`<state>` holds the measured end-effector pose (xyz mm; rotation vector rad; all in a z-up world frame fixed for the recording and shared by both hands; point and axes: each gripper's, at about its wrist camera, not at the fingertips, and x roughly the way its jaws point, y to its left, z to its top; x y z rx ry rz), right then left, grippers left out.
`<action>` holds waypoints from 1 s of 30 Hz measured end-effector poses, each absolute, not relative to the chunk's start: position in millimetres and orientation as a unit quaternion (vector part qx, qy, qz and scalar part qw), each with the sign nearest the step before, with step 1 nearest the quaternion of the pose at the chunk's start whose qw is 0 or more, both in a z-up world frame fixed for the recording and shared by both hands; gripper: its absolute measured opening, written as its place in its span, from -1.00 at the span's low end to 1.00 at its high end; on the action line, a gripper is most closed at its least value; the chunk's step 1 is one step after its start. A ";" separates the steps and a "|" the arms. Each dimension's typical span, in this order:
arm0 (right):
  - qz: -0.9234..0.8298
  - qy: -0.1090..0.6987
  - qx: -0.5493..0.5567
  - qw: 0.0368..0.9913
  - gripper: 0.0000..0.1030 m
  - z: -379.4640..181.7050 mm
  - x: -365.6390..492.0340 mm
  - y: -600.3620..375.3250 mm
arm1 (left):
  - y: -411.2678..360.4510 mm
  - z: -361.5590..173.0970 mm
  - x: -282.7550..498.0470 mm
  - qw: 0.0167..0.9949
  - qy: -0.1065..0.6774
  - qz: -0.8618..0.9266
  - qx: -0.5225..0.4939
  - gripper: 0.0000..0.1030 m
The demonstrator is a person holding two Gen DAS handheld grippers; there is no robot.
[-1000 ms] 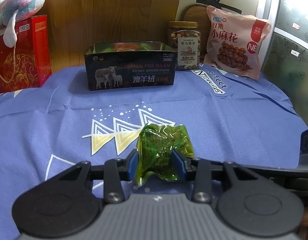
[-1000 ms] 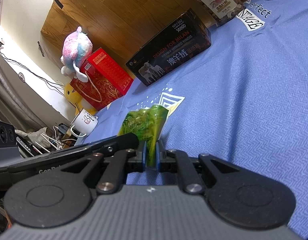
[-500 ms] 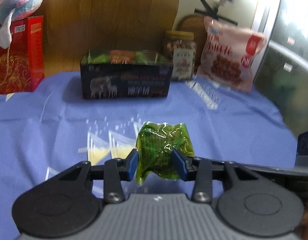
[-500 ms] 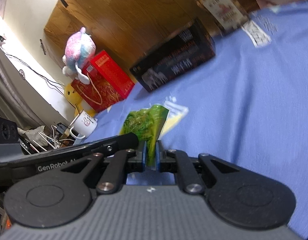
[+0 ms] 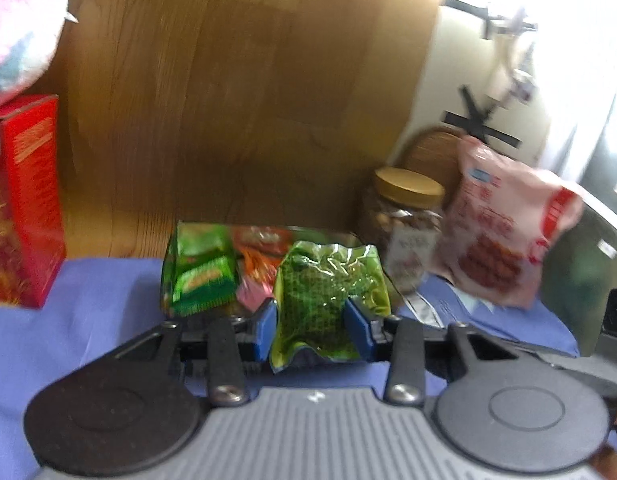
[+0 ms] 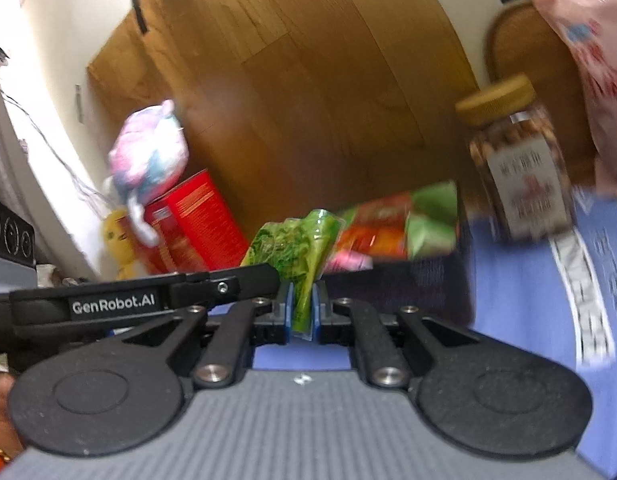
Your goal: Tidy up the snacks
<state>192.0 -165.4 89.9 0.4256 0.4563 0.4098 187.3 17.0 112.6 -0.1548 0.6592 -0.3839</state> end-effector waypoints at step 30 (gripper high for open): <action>0.094 0.189 0.234 0.949 -0.09 63.4 104.2 -182.0 | -4.2 90.3 92.7 0.958 0.277 -0.048 0.065 0.37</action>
